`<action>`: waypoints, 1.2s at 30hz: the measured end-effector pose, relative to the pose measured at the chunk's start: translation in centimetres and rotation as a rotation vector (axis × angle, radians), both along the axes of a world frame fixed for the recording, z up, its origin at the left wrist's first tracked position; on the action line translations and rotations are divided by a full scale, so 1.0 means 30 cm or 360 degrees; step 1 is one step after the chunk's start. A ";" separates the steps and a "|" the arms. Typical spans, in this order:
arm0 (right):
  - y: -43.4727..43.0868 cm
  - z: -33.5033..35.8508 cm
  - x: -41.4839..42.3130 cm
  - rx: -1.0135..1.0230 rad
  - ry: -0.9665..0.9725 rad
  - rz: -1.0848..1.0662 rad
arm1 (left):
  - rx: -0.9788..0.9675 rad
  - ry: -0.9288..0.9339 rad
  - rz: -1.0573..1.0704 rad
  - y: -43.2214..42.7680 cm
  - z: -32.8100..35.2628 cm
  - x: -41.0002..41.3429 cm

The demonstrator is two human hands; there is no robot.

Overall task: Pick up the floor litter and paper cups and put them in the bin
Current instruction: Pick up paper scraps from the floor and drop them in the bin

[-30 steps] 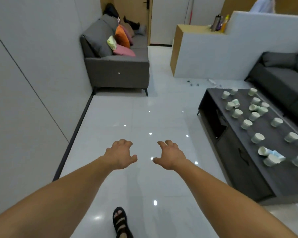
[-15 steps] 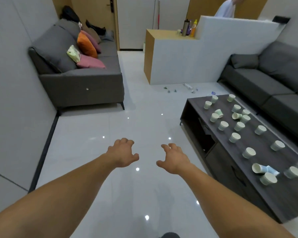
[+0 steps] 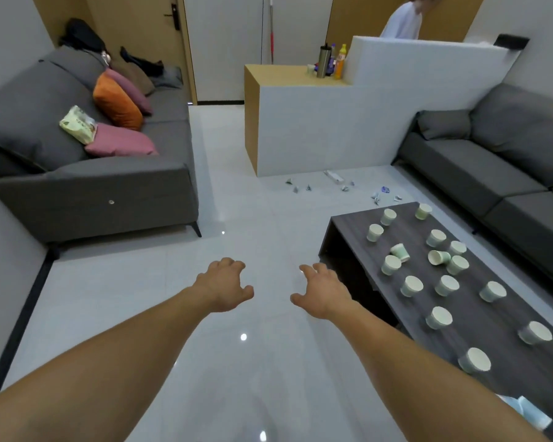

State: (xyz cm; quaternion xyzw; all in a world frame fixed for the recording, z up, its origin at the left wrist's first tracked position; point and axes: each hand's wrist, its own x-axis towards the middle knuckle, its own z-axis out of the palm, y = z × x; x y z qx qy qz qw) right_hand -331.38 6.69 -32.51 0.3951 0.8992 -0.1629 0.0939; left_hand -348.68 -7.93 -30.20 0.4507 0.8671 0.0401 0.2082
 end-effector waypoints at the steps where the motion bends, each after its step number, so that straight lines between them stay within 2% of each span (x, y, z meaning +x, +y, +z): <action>1: 0.059 -0.001 -0.033 -0.0008 -0.0017 -0.0002 | -0.0006 -0.0012 -0.0008 0.056 -0.003 -0.031; 8: 0.466 -0.052 -0.363 -0.0016 -0.0053 0.0000 | -0.0035 -0.0044 -0.0047 0.497 -0.064 -0.372; 17: 0.979 -0.022 -0.738 -0.0064 -0.0028 -0.0197 | 0.0012 -0.0053 -0.0239 1.104 -0.026 -0.807; 24: 1.427 -0.069 -0.971 -0.0103 -0.0021 -0.0239 | -0.0059 -0.0050 -0.0333 1.576 -0.055 -1.036; 36: 2.307 -0.049 -1.361 -0.0075 -0.0083 -0.0145 | -0.0047 -0.0099 -0.0182 2.374 -0.036 -1.406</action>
